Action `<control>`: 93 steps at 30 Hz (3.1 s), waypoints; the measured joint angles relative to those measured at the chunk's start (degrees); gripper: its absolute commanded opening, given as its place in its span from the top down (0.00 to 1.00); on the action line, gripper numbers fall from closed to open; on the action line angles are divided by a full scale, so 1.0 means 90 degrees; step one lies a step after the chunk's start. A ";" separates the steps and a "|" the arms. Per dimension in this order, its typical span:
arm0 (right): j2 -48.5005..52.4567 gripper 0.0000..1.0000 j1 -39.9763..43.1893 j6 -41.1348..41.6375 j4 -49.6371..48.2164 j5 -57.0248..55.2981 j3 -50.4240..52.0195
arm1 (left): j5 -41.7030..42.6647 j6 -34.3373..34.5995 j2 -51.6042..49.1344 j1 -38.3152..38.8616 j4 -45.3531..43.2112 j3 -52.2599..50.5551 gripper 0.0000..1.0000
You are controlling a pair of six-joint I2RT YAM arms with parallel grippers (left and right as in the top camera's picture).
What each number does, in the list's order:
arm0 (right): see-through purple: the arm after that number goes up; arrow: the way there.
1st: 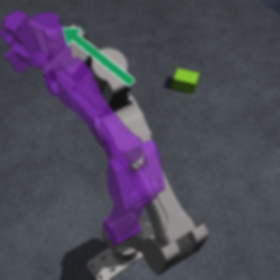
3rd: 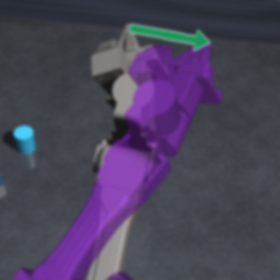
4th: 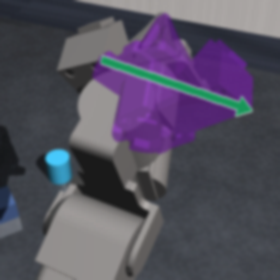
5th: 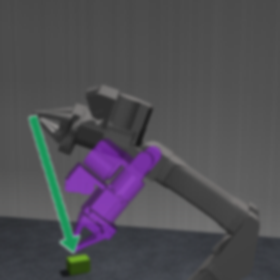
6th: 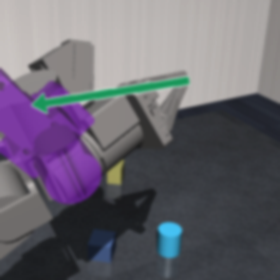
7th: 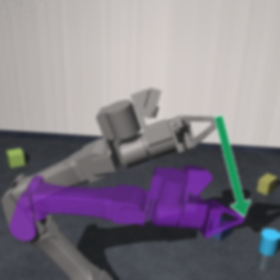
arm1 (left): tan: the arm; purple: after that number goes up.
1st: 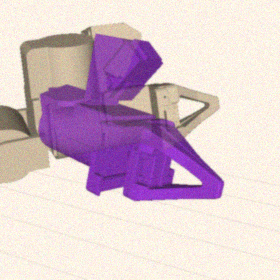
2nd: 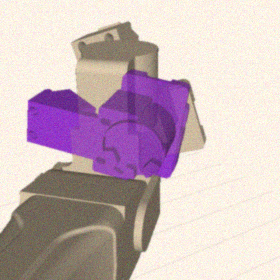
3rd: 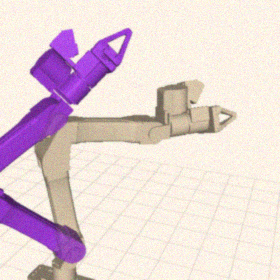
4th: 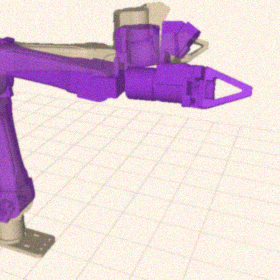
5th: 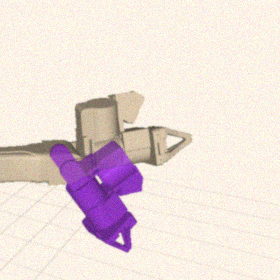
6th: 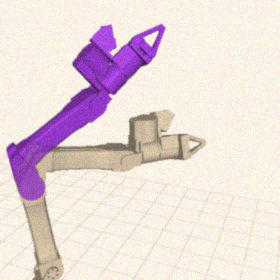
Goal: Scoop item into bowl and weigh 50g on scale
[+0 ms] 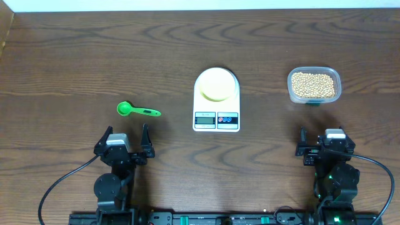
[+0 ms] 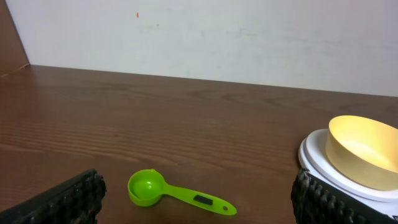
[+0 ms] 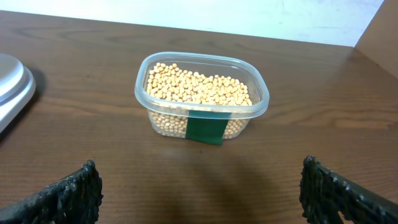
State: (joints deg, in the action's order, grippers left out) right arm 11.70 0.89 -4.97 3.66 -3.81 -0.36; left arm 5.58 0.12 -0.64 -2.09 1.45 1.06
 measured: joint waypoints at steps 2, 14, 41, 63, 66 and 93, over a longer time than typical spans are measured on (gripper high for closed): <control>0.0000 0.01 0.0000 0.0000 0.0000 0.0000 0.0000 | 0.0002 0.0000 0.0002 0.0000 0.0000 0.0000 0.02; 0.0000 0.01 0.0000 0.0000 0.0000 0.0000 0.0000 | 0.0002 0.0000 0.0000 0.0000 0.0000 0.0000 0.02; 0.0005 0.01 0.0000 0.1035 0.0236 0.0595 -0.0505 | 0.0316 0.0253 -0.0692 0.0000 0.2040 0.1868 0.02; 0.5141 0.01 -0.0270 0.1190 0.4568 0.0714 -0.8179 | -0.0002 0.0321 -0.7635 0.0007 0.5700 0.7956 0.02; 0.5486 0.01 -0.0274 0.1513 0.4585 0.1098 -0.8182 | -0.0136 0.0342 -0.7980 -0.0002 0.5705 0.7958 0.02; 0.6142 0.01 -0.0619 0.1836 0.4546 0.2465 -0.8182 | -0.0182 0.0080 -1.1468 -0.1549 0.4750 0.7958 0.02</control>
State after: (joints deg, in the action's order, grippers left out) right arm 66.98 -4.69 11.55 44.58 18.37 -74.00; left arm 3.95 0.84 -103.85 -16.03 44.21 72.69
